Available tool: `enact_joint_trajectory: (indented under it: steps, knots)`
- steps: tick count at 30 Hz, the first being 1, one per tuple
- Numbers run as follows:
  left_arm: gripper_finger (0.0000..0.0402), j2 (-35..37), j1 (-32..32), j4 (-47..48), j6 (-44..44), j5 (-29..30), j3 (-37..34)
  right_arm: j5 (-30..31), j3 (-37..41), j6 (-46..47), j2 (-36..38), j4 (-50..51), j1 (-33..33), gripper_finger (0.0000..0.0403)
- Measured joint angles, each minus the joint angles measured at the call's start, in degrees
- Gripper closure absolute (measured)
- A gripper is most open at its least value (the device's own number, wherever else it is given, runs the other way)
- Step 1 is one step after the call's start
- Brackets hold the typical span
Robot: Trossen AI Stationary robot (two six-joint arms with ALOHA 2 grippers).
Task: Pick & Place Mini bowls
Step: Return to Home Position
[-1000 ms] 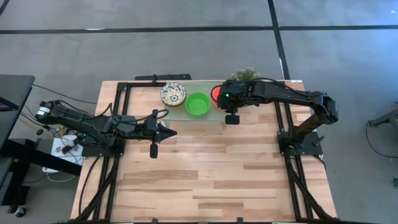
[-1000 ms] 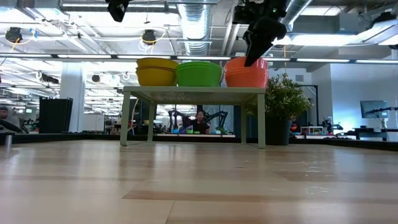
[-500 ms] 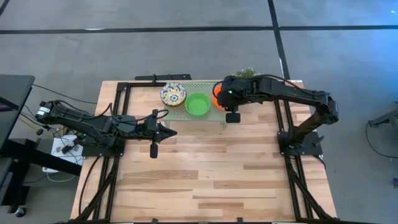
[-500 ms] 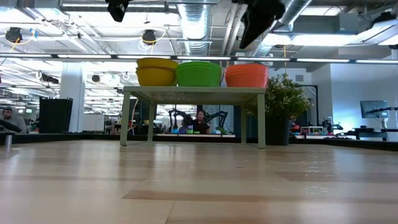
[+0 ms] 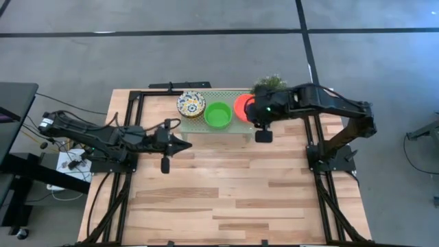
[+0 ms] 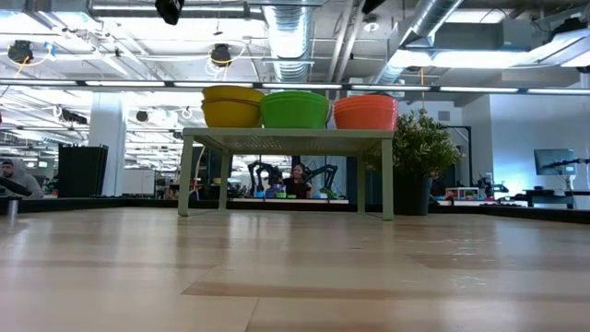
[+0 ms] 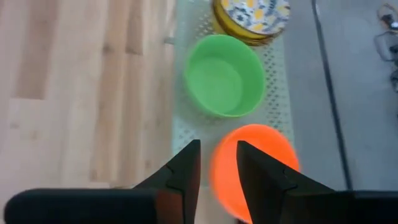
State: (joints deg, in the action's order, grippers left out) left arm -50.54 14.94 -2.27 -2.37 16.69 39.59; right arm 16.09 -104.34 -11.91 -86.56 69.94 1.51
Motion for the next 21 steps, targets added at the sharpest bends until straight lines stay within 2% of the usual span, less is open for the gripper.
enact_joint_trajectory:
  steps: [6, 10, 13, 16, 21]
  knots:
    - [0.0394, 7.20, -0.04, 4.36, 1.15, 0.02, 0.01, -1.94, 1.66, 4.57, 3.49, 4.87, -4.56, 0.0335]
    - [0.0393, 13.11, -0.04, 11.66, 4.76, 0.05, 0.05, -1.99, 7.19, 4.98, 9.59, -0.50, -6.18, 0.0350]
    - [0.0393, 16.99, -0.03, 12.54, 9.18, 0.02, -1.92, -2.80, 16.31, 4.24, 16.39, -10.68, -7.02, 0.0359]
    - [0.0392, 21.10, -0.33, 12.31, 12.28, 0.01, -5.65, -3.75, 29.19, 1.30, 24.06, -24.34, -7.17, 0.0364]
    - [0.0392, 28.70, -2.06, 5.99, 9.95, 0.29, -14.82, -6.18, 50.75, 1.31, 35.12, -40.74, -5.44, 0.0369]
